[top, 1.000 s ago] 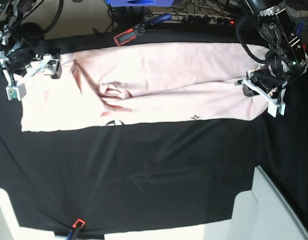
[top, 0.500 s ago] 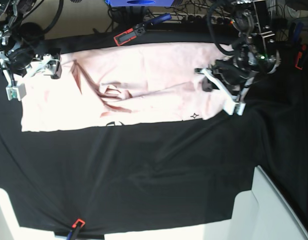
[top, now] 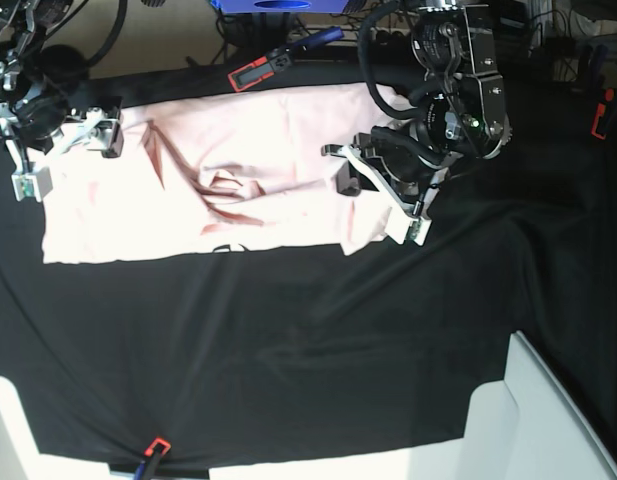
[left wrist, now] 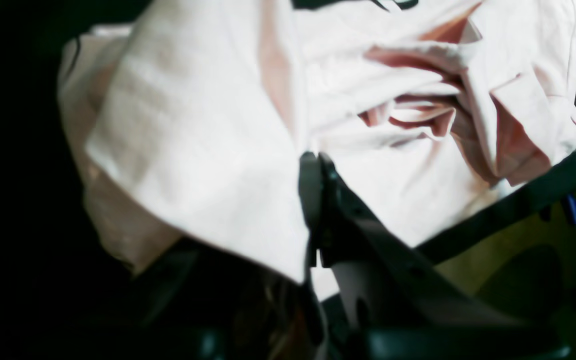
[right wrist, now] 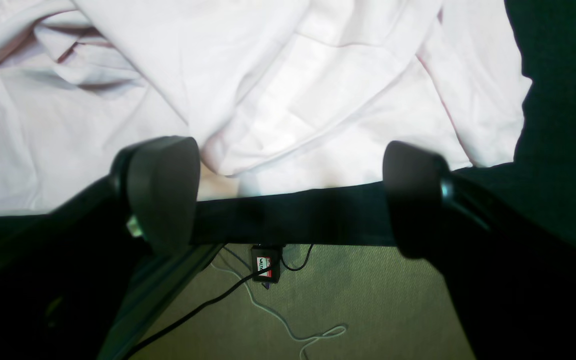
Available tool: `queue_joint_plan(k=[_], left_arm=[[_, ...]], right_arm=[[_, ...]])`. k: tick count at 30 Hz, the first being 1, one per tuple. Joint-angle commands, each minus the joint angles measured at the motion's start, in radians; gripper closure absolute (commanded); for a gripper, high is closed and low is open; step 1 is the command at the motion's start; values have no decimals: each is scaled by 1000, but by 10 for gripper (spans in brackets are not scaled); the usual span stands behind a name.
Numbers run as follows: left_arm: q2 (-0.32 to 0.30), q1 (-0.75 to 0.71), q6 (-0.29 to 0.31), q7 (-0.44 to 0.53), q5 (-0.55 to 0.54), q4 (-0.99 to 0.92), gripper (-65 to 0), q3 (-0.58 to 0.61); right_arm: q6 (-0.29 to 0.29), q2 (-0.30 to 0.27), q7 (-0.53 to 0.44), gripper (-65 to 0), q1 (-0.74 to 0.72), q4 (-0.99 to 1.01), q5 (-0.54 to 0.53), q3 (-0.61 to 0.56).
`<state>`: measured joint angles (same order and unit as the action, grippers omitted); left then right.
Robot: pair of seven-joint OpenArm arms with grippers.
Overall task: Fold the T-shirt properly
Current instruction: 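Lift the strip end with the left gripper and fold it toward the right gripper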
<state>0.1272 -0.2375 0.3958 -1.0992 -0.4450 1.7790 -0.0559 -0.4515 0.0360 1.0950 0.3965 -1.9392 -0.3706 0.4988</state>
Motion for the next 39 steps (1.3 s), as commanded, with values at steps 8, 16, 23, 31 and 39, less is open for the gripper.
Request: queue_joint_plan(k=[8, 16, 23, 31, 39], left_arm=[[30, 53, 5, 24, -22, -63, 0, 4], [30, 92, 5, 26, -22, -113, 0, 67], [30, 125, 10, 26, -24, -149, -25, 95], [30, 154, 12, 26, -24, -143, -287, 233], [30, 181, 12, 26, -24, -143, -366, 302]], right_arm=[[-2, -8, -11, -543, -1, -13, -12, 2], [-2, -8, -11, -543, -1, -13, -12, 2], [-2, -9, -13, -546, -3, -13, -12, 1], [-2, -9, -11, -547, -12, -13, -11, 1], [-2, -21, -9, -548, -21, -13, -11, 1]])
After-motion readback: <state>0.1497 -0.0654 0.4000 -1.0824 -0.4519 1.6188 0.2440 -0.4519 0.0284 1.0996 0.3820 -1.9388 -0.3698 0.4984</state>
